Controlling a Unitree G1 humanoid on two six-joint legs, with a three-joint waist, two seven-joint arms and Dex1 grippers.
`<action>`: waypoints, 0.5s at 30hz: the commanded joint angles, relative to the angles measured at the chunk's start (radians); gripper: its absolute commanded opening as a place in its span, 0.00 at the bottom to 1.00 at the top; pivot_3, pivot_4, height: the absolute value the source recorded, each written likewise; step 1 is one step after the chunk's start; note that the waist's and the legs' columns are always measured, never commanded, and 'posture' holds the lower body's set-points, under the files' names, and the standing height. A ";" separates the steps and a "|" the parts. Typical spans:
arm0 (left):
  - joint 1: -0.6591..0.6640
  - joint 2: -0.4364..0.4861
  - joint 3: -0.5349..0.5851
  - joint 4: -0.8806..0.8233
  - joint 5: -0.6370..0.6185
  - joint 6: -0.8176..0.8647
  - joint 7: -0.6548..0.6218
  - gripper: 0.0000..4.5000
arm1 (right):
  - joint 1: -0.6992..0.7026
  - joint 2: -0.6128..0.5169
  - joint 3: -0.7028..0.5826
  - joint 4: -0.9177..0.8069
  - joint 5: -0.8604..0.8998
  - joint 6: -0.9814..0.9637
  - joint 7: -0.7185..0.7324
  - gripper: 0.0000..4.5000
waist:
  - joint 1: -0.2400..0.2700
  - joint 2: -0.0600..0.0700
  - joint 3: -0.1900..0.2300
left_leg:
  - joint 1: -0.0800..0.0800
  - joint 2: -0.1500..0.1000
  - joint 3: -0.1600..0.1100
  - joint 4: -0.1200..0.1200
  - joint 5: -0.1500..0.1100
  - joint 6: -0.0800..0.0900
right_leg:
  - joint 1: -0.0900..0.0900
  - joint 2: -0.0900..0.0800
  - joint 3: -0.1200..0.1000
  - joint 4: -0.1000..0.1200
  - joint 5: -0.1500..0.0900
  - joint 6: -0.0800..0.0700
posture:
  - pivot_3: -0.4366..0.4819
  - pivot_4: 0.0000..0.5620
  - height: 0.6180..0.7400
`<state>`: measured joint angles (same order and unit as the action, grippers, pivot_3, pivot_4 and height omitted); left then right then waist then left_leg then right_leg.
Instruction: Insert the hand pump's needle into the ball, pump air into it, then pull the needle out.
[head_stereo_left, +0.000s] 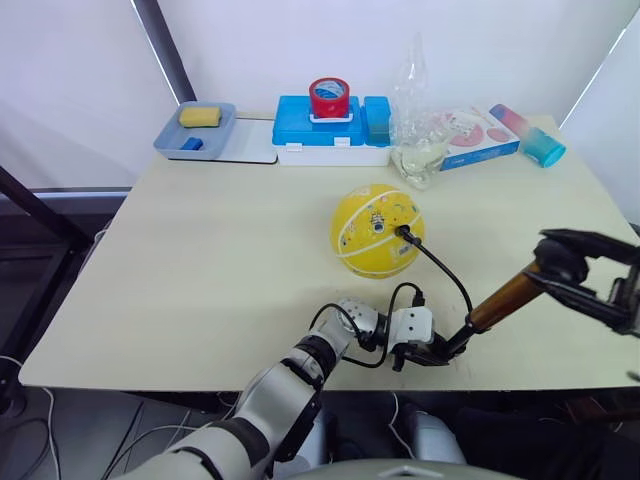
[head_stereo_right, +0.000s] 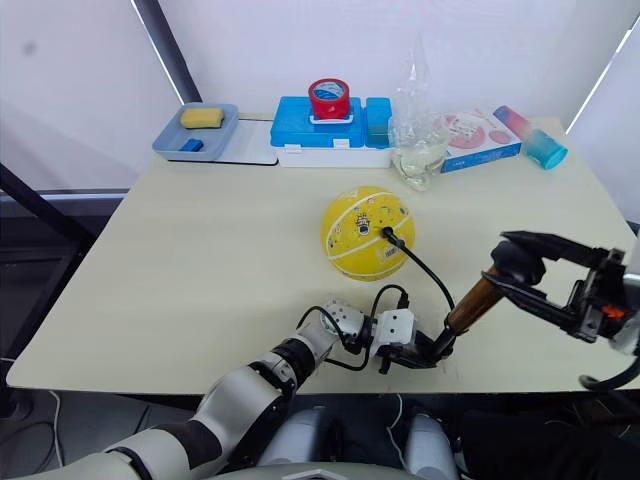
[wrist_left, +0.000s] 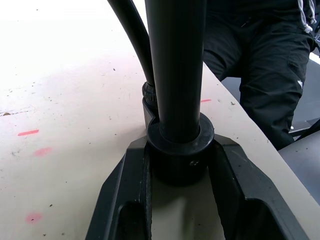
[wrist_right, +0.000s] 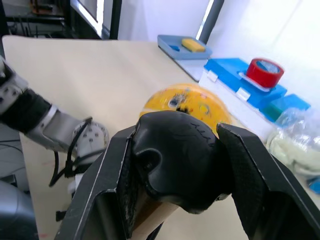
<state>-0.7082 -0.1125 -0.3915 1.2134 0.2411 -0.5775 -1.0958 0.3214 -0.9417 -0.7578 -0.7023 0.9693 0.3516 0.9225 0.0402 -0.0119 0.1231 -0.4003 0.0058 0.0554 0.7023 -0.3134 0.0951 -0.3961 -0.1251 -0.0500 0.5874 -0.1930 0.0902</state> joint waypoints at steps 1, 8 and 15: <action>0.011 0.017 -0.017 0.030 0.028 0.013 -0.004 0.24 | -0.038 -0.040 -0.140 -0.019 0.115 0.058 -0.027 0.42 | 0.000 0.000 0.000 | 0.000 0.000 0.000 0.000 0.000 0.000 | 0.000 0.000 0.000 0.000 0.000 0.000 | 0.48 0.27 0.97; 0.010 0.019 -0.017 0.030 0.029 0.015 -0.006 0.24 | 0.009 -0.005 -0.008 -0.050 0.003 0.099 0.002 0.42 | 0.000 0.000 0.000 | -0.001 0.000 0.000 0.000 0.000 0.000 | 0.000 -0.001 0.000 -0.001 0.000 0.000 | 0.48 0.27 0.97; 0.009 0.021 -0.015 0.029 0.030 0.017 0.001 0.24 | 0.114 0.130 0.292 0.040 -0.322 -0.079 0.047 0.42 | -0.001 -0.004 -0.003 | 0.000 0.000 -0.001 0.000 0.000 0.000 | 0.000 0.003 -0.001 0.001 0.000 0.000 | 0.48 0.27 0.97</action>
<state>-0.7092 -0.1079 -0.3940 1.2133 0.2454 -0.5777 -1.1032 0.3875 -0.8174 -0.5650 -0.7043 0.7434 0.2954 0.9226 0.0391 -0.0155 0.1199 -0.4001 0.0061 0.0543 0.7024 -0.3134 0.0952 -0.3958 -0.1222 -0.0511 0.5881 -0.1934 0.0897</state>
